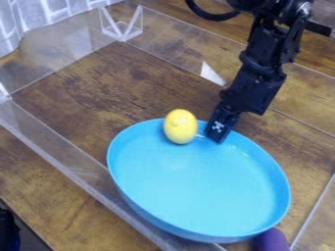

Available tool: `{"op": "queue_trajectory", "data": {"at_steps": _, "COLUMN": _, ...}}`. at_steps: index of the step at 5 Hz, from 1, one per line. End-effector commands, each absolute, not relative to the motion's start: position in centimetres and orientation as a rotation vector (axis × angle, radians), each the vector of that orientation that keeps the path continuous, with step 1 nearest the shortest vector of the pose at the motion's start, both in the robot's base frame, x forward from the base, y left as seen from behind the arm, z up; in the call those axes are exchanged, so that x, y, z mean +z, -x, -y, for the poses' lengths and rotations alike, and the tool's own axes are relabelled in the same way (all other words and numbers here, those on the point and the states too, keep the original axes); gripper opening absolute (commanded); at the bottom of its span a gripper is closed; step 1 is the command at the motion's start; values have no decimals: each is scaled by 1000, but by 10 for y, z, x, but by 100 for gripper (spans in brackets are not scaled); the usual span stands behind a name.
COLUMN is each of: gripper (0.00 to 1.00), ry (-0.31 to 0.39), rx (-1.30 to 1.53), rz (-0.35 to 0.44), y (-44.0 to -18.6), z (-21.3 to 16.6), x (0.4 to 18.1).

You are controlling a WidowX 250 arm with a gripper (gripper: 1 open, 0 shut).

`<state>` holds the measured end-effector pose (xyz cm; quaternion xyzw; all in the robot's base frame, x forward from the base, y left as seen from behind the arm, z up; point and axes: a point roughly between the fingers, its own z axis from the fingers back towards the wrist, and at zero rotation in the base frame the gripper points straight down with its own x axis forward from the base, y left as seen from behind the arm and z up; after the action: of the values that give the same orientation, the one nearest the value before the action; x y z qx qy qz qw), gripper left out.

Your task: Move the carrot to the left side

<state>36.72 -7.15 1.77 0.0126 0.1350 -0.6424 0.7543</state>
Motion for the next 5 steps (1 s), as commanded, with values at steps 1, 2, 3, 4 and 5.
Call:
{"op": "queue_trajectory", "data": {"at_steps": 1, "gripper": 0, "ry": -12, "rx": -1392, "rz": -330, "y": -355, "z": 51, "x": 12}}
{"op": "queue_trajectory", "data": {"at_steps": 2, "gripper": 0, "ry": -18, "rx": -1409, "rz": -335, "y": -351, "z": 34, "x": 13}}
{"op": "queue_trajectory", "data": {"at_steps": 3, "gripper": 0, "ry": -20, "rx": -1421, "rz": -343, "y": -347, "z": 17, "x": 14}}
{"op": "queue_trajectory", "data": {"at_steps": 4, "gripper": 0, "ry": -18, "rx": -1413, "rz": -346, "y": -347, "z": 20, "x": 15}}
{"op": "queue_trajectory", "data": {"at_steps": 5, "gripper": 0, "ry": -17, "rx": -1404, "rz": -350, "y": -347, "z": 22, "x": 17}}
